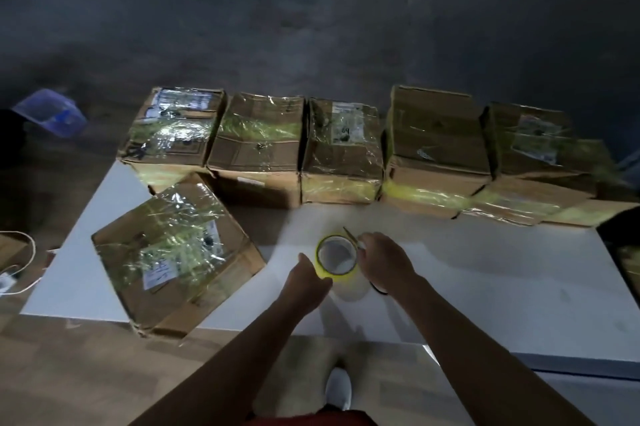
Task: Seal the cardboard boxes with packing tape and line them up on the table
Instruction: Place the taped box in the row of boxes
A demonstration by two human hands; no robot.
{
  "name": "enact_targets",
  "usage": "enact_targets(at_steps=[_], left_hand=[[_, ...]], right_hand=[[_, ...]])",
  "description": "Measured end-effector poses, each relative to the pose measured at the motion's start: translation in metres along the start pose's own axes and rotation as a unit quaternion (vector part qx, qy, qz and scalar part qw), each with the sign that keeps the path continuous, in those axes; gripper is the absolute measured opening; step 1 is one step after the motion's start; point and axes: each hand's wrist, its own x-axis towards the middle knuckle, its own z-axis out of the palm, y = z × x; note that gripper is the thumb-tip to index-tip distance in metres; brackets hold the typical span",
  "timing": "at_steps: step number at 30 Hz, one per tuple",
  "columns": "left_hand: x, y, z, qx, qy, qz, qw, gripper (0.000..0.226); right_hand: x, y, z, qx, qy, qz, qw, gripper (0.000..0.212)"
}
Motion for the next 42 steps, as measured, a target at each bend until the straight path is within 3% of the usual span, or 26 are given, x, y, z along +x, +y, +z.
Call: enact_targets(at_steps=[4, 7, 10, 12, 14, 17, 25, 30, 33, 37, 42], left_hand=[[-0.026, -0.013, -0.026, 0.079, 0.035, 0.099, 0.991, 0.033], [-0.042, -0.035, -0.054, 0.081, 0.141, 0.177, 0.971, 0.019], [-0.048, -0.067, -0.092, 0.145, 0.238, 0.285, 0.917, 0.017], [-0.046, -0.093, -0.119, 0.216, 0.265, 0.285, 0.896, 0.024], [-0.043, -0.115, -0.142, 0.271, 0.257, 0.245, 0.894, 0.025], [-0.041, -0.129, -0.157, 0.27, 0.214, 0.176, 0.922, 0.025], [-0.018, -0.136, -0.144, 0.337, 0.153, 0.17, 0.913, 0.045], [-0.018, -0.152, -0.157, 0.249, 0.088, 0.238, 0.935, 0.053], [-0.023, -0.166, -0.17, 0.171, 0.075, 0.296, 0.937, 0.032], [-0.029, -0.182, -0.185, 0.024, 0.057, 0.34, 0.938, 0.012], [-0.015, -0.185, -0.215, 0.082, 0.152, 0.27, 0.947, 0.022]], right_hand=[[0.008, -0.044, -0.005, -0.011, 0.002, -0.042, 0.999, 0.029], [0.005, -0.088, -0.003, -0.007, 0.022, -0.085, 0.996, 0.011], [0.0, -0.128, 0.004, 0.007, 0.022, -0.117, 0.993, 0.012], [-0.003, -0.151, 0.012, 0.011, 0.02, -0.128, 0.992, 0.013], [-0.006, -0.168, 0.02, 0.012, 0.012, -0.118, 0.993, 0.012], [-0.016, -0.185, 0.031, 0.002, 0.01, -0.103, 0.995, 0.01], [-0.045, -0.208, 0.057, -0.032, 0.019, -0.003, 0.999, 0.023], [-0.038, -0.242, 0.072, 0.049, -0.039, 0.091, 0.994, 0.043], [-0.029, -0.262, 0.084, 0.152, -0.007, 0.178, 0.972, 0.065], [-0.025, -0.27, 0.093, 0.14, -0.006, 0.205, 0.969, 0.057], [-0.019, -0.251, 0.073, 0.057, -0.041, 0.184, 0.98, 0.039]])
